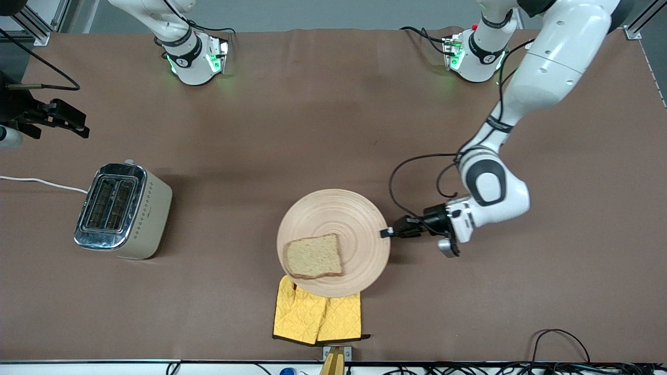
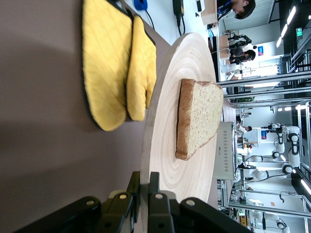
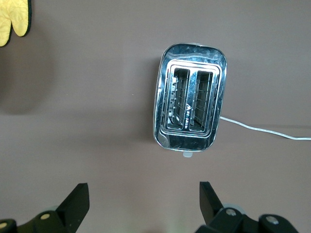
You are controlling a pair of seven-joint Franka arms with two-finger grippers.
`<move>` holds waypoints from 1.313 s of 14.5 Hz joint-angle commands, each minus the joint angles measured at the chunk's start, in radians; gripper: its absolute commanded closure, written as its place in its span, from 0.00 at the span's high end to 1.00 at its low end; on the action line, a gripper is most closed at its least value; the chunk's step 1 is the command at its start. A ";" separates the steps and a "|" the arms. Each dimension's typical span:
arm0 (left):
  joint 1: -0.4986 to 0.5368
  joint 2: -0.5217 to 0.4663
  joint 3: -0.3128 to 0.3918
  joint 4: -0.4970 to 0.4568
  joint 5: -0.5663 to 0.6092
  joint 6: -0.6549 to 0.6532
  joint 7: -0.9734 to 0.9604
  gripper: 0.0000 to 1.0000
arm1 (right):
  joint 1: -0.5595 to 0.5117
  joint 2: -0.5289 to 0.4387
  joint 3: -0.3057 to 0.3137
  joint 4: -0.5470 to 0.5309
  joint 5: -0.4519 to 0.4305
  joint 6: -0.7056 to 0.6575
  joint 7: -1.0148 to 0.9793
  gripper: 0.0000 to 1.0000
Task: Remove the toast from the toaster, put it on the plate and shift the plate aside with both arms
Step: 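Slide the plate with the left gripper away from the toaster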
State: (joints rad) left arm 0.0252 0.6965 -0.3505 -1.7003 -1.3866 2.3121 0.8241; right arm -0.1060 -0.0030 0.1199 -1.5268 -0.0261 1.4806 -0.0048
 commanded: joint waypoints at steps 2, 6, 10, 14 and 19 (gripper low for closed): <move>0.190 -0.032 -0.013 -0.025 0.153 -0.169 -0.008 0.00 | -0.017 0.001 0.010 0.005 -0.017 -0.008 0.005 1.00; 0.373 -0.019 -0.007 -0.018 0.291 -0.362 -0.034 0.01 | -0.017 0.001 0.009 0.007 -0.017 -0.020 0.008 1.00; 0.542 0.020 -0.007 0.008 0.415 -0.468 -0.054 0.01 | -0.017 0.001 0.009 0.008 -0.015 -0.020 0.006 1.00; 0.648 0.075 -0.002 0.048 0.492 -0.510 -0.056 0.00 | -0.018 0.001 0.009 0.008 -0.012 -0.023 0.008 1.00; 0.673 0.129 0.016 0.074 0.535 -0.510 -0.057 0.00 | -0.035 0.001 0.007 0.005 -0.009 -0.023 0.006 1.00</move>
State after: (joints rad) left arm 0.6966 0.8134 -0.3321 -1.6573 -0.8535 1.8426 0.7823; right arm -0.1238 -0.0027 0.1160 -1.5268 -0.0265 1.4669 -0.0047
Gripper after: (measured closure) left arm 0.903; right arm 0.000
